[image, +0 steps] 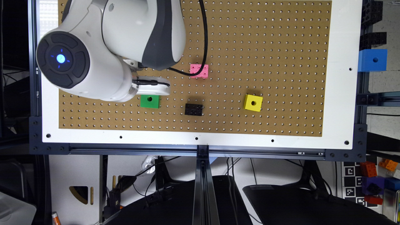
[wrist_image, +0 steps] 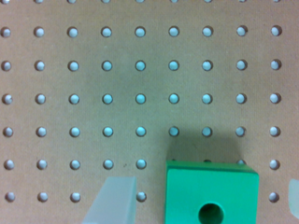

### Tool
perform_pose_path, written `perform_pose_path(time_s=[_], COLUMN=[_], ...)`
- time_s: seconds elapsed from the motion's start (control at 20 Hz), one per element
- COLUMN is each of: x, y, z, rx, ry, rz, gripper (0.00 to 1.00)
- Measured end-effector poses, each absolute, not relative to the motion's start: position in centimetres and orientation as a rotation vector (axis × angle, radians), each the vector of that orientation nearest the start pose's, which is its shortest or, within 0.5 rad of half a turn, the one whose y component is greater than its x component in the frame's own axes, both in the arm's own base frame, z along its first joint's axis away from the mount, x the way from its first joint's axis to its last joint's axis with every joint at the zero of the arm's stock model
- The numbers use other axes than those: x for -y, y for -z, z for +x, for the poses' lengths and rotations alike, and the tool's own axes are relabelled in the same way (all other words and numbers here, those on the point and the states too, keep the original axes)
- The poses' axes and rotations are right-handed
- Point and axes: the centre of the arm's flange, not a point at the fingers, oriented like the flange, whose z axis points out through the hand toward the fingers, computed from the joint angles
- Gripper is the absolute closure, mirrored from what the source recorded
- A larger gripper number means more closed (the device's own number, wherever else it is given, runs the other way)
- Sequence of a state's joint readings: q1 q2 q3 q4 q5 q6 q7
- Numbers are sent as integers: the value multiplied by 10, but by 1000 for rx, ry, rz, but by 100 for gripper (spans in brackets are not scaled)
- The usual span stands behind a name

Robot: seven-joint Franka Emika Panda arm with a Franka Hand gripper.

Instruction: Pick up green block.

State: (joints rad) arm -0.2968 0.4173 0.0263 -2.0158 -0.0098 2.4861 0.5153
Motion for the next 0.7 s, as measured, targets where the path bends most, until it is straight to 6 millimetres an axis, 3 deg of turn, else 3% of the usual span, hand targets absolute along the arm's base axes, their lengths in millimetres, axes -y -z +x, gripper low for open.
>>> perform_pose_path(time_s=[0.2, 0.5, 0.7], x=[163, 164, 166], y=[-243, -194, -190], z=[592, 597, 604], rx=[-1187, -1187, -1188], ry=[81, 66, 72], rz=[-2894, -2891, -2890], gripper=[0, 0, 0])
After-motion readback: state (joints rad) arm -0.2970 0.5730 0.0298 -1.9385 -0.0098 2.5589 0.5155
